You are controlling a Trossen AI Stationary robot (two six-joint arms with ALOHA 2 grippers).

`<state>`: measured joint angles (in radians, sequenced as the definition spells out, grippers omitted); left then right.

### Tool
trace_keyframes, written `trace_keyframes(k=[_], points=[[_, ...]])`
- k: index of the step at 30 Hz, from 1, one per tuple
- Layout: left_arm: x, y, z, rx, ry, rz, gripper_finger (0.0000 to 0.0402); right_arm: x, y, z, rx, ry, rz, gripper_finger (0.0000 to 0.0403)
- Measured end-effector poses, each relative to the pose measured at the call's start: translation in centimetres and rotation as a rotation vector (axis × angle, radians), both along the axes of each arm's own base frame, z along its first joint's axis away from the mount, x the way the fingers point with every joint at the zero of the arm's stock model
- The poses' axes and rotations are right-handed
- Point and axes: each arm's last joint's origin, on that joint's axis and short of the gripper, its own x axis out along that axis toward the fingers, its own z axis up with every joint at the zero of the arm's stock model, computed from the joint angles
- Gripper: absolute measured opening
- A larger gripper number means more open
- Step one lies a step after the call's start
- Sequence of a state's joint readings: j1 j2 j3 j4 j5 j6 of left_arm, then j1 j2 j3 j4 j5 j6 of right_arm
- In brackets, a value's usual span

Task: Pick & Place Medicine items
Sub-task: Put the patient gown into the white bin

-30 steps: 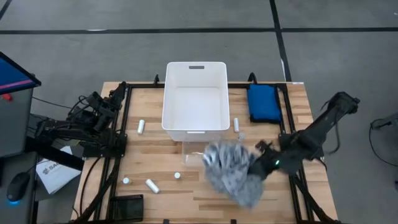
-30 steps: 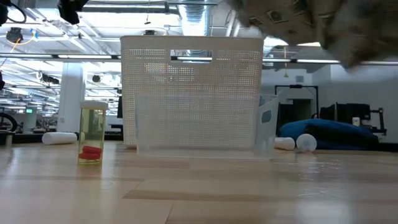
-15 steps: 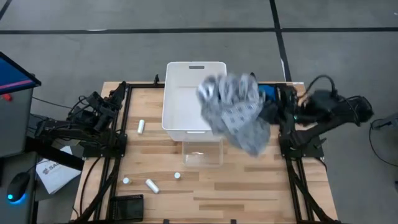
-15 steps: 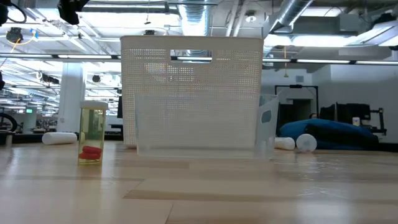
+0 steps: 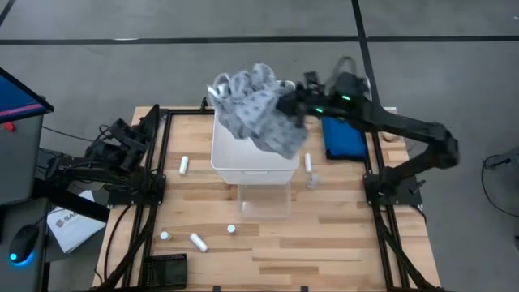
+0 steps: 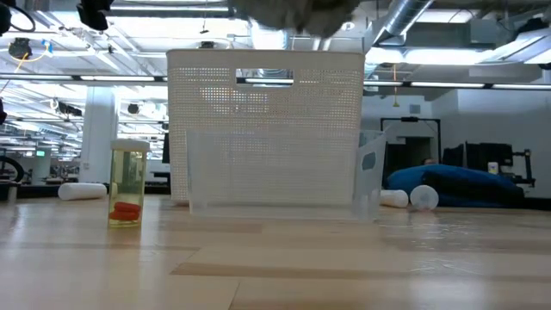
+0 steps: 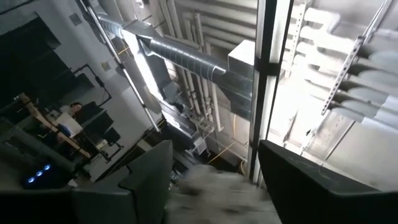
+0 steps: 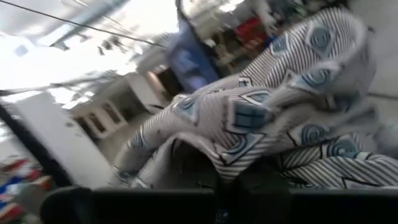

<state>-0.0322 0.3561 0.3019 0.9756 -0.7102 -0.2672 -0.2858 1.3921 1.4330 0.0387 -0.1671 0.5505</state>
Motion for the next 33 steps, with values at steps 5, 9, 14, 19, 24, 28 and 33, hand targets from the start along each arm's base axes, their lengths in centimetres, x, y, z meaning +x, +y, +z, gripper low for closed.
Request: trace_keyframes(k=[5,9,14,19,24,28,33], points=[[-0.1,0.0,0.1,0.0,-0.014,0.0,0.0235,4.3,-3.8,-3.1,0.093,0.175,-0.047,0.0],[0.0,0.0,0.1,0.0,-0.016,0.0,0.0232,6.4,-6.2,-5.7,0.148,0.326,-0.091,0.0],[0.7,0.0,0.1,0.0,-0.019,0.0,0.0231,7.8,-8.1,-8.2,0.13,0.483,-0.181,0.0],[1.7,-0.1,0.0,0.0,-0.016,0.0,0.0232,8.6,-9.4,-11.3,0.158,0.617,-0.198,0.0],[2.5,-0.1,-0.2,0.0,-0.017,0.0,0.0231,9.0,-9.4,-12.5,0.166,0.663,-0.18,0.0],[2.7,-0.1,-0.2,0.0,-0.015,0.0,0.0234,9.1,-9.2,-12.5,0.155,0.662,-0.153,0.0003],[2.8,-0.1,-0.2,0.0,-0.016,-0.001,0.0233,9.0,-9.2,-12.5,0.148,0.671,-0.144,0.0025]])
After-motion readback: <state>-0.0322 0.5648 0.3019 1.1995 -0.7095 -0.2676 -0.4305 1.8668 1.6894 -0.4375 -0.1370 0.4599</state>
